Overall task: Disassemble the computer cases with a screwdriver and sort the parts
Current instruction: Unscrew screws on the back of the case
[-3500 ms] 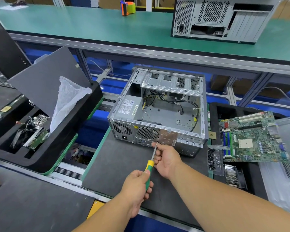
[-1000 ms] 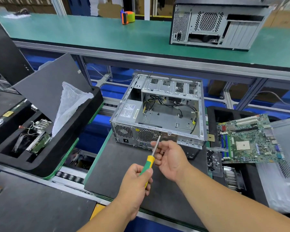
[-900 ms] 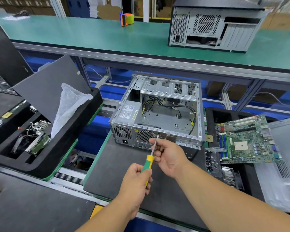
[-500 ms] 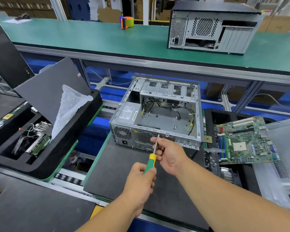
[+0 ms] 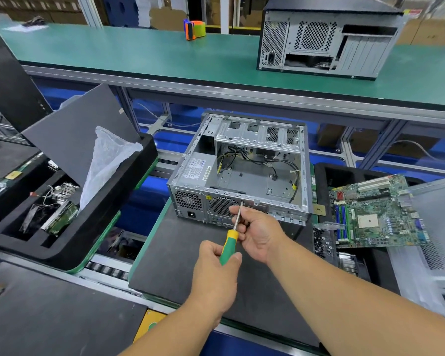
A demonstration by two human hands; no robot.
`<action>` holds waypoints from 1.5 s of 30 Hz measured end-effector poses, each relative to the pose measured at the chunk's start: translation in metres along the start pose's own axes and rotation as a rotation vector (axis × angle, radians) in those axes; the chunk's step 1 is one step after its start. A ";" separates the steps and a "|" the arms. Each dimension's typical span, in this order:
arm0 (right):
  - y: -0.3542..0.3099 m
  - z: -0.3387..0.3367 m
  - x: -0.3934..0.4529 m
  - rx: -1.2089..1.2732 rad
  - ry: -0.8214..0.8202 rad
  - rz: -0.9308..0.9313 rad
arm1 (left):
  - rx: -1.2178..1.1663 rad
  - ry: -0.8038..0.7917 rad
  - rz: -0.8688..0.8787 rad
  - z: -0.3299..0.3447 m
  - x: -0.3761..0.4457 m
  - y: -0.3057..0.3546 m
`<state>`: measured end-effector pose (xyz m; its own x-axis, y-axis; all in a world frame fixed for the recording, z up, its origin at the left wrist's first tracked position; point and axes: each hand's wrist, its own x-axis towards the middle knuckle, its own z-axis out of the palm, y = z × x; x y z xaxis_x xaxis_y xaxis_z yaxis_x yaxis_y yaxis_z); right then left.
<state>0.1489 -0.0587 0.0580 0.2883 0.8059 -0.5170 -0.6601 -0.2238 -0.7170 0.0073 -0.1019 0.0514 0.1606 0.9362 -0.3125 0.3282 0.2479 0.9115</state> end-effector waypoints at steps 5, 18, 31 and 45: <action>0.000 0.003 0.000 0.072 -0.024 0.023 | 0.373 0.128 0.242 -0.005 -0.008 0.012; 0.004 0.000 0.000 -0.060 0.058 0.038 | -0.760 -0.328 -0.596 -0.015 0.001 0.020; -0.097 0.011 -0.002 -1.046 0.291 -0.586 | -0.510 -0.218 -0.484 -0.004 0.004 0.027; -0.105 0.026 0.026 -1.716 -0.147 -0.193 | -0.486 -0.299 -0.515 -0.005 0.008 0.031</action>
<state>0.2078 0.0001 0.1314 0.1429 0.9065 -0.3972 0.8314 -0.3277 -0.4488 0.0141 -0.0859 0.0786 0.3655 0.5833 -0.7253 -0.0051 0.7805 0.6251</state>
